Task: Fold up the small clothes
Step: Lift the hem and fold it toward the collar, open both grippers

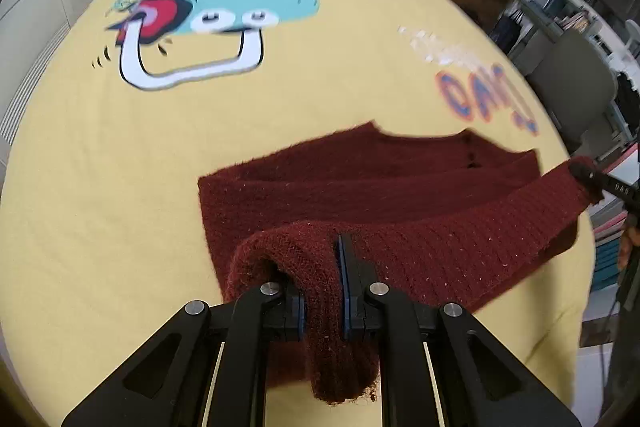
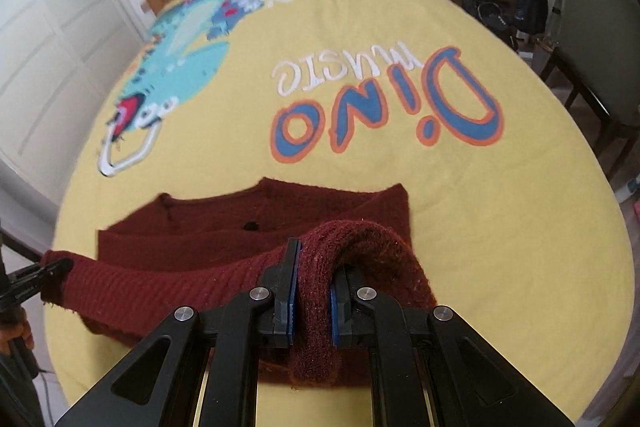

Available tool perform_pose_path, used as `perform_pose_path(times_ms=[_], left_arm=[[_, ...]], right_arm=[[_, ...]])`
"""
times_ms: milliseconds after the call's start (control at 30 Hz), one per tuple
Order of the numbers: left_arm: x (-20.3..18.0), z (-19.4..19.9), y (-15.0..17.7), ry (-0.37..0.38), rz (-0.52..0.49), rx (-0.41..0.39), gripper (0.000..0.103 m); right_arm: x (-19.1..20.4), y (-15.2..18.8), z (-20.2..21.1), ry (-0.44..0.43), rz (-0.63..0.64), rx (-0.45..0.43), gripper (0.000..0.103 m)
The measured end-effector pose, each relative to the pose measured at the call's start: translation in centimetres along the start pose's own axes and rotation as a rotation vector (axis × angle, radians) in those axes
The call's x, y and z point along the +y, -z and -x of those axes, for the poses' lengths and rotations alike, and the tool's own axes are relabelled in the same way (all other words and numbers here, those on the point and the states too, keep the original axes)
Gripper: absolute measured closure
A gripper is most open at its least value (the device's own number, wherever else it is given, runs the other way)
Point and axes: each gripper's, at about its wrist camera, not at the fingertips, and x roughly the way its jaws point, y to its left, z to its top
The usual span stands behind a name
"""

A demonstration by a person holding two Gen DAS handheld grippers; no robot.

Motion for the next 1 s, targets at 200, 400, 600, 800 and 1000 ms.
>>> perform_pose_path(times_ms=[200, 400, 600, 800, 1000], left_arm=[[1.0, -3.3, -0.1, -0.039, 0.051, 0.025, 0.091], [1.4, -3.5, -0.7, -0.073, 0.06, 0.015, 0.074], [0.6, -2.5, -1.4, -0.157, 0.031, -0.048, 0.028], [-0.9, -0.6, -1.8, -0.114, 0.016, -0.092, 0.012], [-4.6, 1.0, -0.4, -0.087, -0.052, -0.168, 0.001]], right_arm=[[-0.6, -0.2, -6.1, 0.009, -0.063, 0.099, 0.089], [-1.7, -0.4, -7.8, 0.018, -0.1, 0.107, 0.076], [-1.5, -0.8, -6.9, 0.017, -0.086, 0.094, 0.042], [0.0, -1.3, -3.9, 0.064, -0.022, 0.01, 0.023], [3.3, -0.4, -0.5, 0.052, 0.101, -0.072, 0.015]])
